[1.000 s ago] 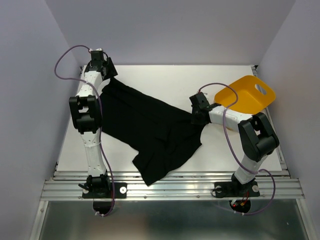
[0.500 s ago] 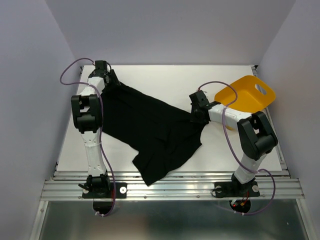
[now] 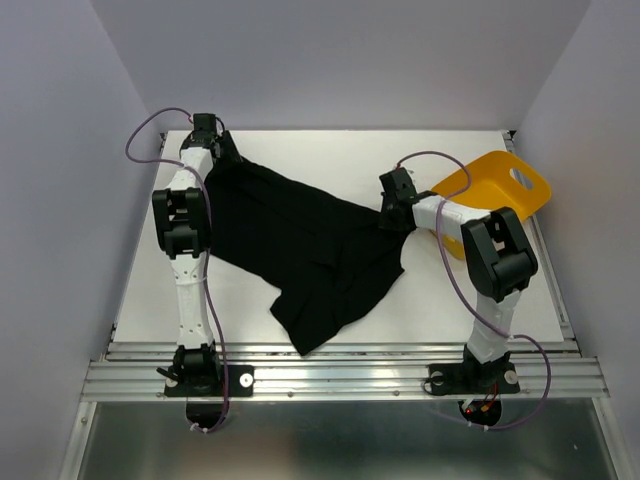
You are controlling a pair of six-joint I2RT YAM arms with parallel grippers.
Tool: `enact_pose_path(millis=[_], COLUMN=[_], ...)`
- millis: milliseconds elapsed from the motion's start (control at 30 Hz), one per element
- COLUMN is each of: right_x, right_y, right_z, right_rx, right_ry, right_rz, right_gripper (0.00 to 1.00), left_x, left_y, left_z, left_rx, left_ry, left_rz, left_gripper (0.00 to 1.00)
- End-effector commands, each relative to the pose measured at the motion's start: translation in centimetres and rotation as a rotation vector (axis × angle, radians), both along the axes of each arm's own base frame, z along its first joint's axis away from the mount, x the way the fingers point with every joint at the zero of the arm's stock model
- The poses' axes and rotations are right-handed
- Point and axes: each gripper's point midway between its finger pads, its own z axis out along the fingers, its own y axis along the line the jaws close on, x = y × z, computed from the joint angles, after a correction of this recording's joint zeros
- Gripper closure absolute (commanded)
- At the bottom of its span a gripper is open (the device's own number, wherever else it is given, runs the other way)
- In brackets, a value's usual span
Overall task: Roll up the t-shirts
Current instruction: Fold the T-shirt at the center of the board.
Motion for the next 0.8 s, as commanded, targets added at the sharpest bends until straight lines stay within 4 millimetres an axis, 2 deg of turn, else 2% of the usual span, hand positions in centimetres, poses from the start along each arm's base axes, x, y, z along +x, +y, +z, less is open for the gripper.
enact_pose_path(millis=[0,67,100,167,200,300,333,400,500,533,567,600,667,700,767], right_x=[1.9,2.5,2.9,3.3,3.4,3.5,3.4,3.1,1.9,1.2,0.7,0.2,-1.3,-2.0,-3.1], right_y=[-0.4,0.2,0.9,1.3,1.4,2.3,2.6,3.4,5.4,6.5,7.0,7.5,8.9,9.1,9.8], right_z=[-0.8,0.5,1.9,3.5,4.9,7.8,8.5,9.6,11.8,12.9,12.9,13.2,13.8,13.3,12.8], right_rx=[-0.016,0.006,0.034,0.052,0.064,0.116,0.134,0.153,0.19,0.207,0.209,0.21,0.213,0.21,0.213], right_ry=[-0.004,-0.028,-0.054,-0.082,-0.107,-0.153,-0.161,-0.178,-0.224,-0.241,-0.24,-0.244,-0.252,-0.242,-0.23], right_rz=[0.006,0.029,0.045,0.067,0.072,0.1,0.112,0.134,0.184,0.214,0.228,0.24,0.276,0.282,0.301], right_gripper=[0.99,0.99,0.98,0.97,0.96,0.91,0.87,0.84,0.81,0.79,0.78,0.77,0.74,0.73,0.71], left_x=[0.1,0.8,1.0,1.0,0.8,-0.5,-1.0,-2.2,-5.3,-6.9,-8.2,-10.0,-12.2,-14.4,-16.4], left_y=[-0.5,-0.4,-0.4,-0.4,-0.5,0.3,0.5,1.2,3.3,4.0,5.3,5.9,7.1,8.0,8.7], left_z=[0.7,3.0,5.2,7.8,10.5,14.4,14.8,15.4,14.8,14.4,13.9,13.1,12.4,11.7,11.2], left_rx=[-0.011,-0.005,0.0,0.001,0.005,0.046,0.058,0.081,0.145,0.159,0.173,0.177,0.176,0.166,0.16], left_ry=[0.021,-0.024,-0.059,-0.102,-0.145,-0.192,-0.191,-0.182,-0.113,-0.078,-0.046,-0.012,0.024,0.044,0.06], left_rz=[-0.03,-0.034,-0.037,-0.042,-0.043,-0.013,-0.003,0.025,0.118,0.146,0.204,0.228,0.271,0.312,0.348], left_gripper=[0.3,0.3,0.3,0.3,0.3,0.29,0.29,0.28,0.28,0.28,0.29,0.29,0.31,0.31,0.32])
